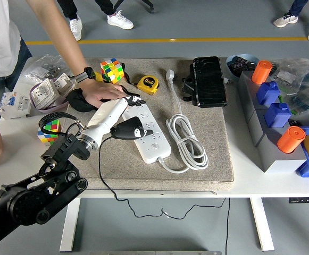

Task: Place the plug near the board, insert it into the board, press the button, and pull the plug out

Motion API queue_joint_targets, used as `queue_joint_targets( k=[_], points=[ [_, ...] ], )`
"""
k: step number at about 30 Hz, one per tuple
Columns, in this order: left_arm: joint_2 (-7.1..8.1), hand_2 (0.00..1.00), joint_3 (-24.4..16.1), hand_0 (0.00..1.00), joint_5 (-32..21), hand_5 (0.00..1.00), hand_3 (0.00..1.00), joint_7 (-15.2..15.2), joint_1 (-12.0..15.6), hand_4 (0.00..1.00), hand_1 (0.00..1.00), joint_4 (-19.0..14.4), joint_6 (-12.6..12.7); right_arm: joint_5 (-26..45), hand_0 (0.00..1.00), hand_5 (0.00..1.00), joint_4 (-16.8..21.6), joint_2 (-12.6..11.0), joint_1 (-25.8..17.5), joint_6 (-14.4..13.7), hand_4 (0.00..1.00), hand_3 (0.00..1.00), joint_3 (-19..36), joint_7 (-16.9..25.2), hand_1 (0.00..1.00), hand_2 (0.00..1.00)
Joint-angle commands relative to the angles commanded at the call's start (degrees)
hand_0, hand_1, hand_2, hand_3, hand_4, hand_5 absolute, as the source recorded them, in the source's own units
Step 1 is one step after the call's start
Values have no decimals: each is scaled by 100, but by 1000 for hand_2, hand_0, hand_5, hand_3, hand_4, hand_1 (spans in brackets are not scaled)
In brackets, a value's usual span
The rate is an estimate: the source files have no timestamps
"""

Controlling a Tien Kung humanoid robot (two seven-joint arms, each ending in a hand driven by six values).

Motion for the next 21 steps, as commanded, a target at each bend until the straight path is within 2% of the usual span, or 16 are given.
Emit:
queue_joint_targets(
  k=[1,21],
  points=[
    [-3,671,4,593,26,489,709,15,-8,998,628,28,8,1,584,442,-2,1,0,-1,739,479,2,0,635,538],
    [-73,631,198,528,392,478,687,320,-161,998,599,614,99,-5,583,442,3,0,6,2,738,479,5,-1,635,537]
  ],
)
